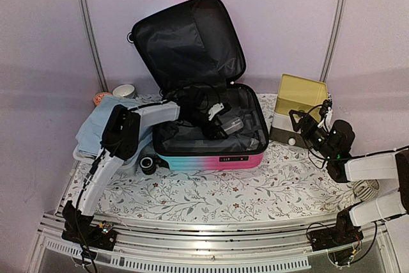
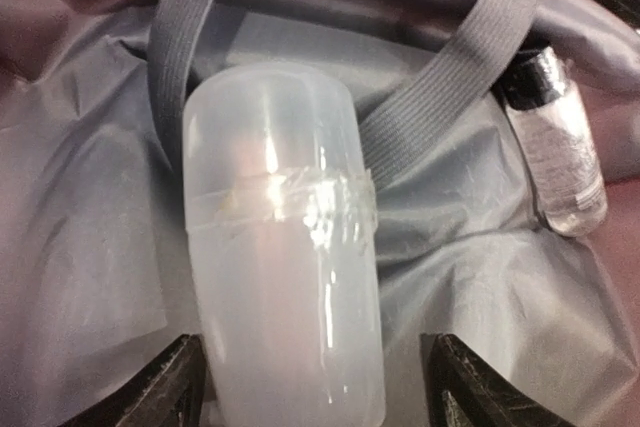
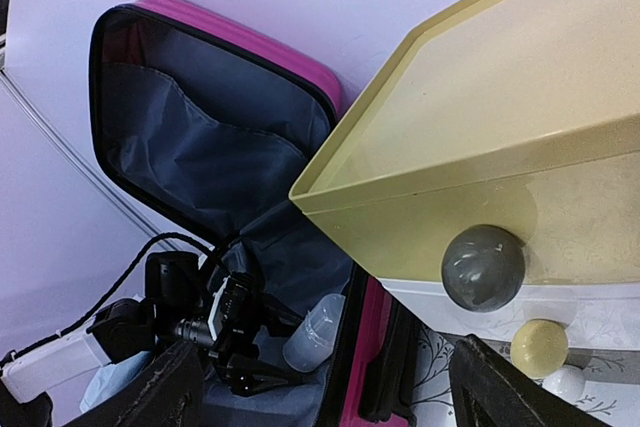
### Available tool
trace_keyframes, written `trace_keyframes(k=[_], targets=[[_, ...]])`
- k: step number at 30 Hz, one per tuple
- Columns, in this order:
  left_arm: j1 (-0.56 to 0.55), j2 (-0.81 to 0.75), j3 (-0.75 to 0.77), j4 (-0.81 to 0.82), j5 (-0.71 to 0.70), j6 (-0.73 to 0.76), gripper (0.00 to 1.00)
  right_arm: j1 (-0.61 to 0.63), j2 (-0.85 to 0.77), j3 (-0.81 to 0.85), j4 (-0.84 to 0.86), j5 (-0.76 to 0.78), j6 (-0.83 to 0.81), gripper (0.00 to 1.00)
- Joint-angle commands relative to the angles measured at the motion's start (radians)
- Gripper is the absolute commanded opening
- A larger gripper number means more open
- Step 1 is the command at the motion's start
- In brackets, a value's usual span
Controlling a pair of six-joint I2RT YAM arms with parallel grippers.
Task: Open, take out, and arrange the luggage
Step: Pick up the makeup from the opened luggage.
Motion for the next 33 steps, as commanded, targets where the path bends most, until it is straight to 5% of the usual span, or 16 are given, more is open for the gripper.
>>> trace_keyframes(k=[1, 7, 13, 19, 33], targets=[[-0.015, 0.003, -0.004, -0.017, -0.071, 0.026, 0.76, 0.007, -0.02, -0.012, 0.008, 0.019, -0.008, 0.87], [-0.016, -0.011, -0.031, 0.009, -0.095, 0.03, 0.6, 0.007, -0.027, -0.015, -0.005, 0.025, -0.009, 0.87], [-0.013, -0.133, -0.231, 0.155, -0.148, 0.024, 0.5, 0.007, -0.054, -0.017, -0.06, 0.058, -0.012, 0.87], [0.01, -0.299, -0.484, 0.326, -0.156, 0.006, 0.48, -0.02, -0.095, -0.056, -0.101, 0.092, 0.028, 0.87], [0.046, -0.551, -0.799, 0.472, -0.24, -0.08, 0.46, -0.181, 0.028, -0.086, -0.028, -0.16, 0.327, 0.88]])
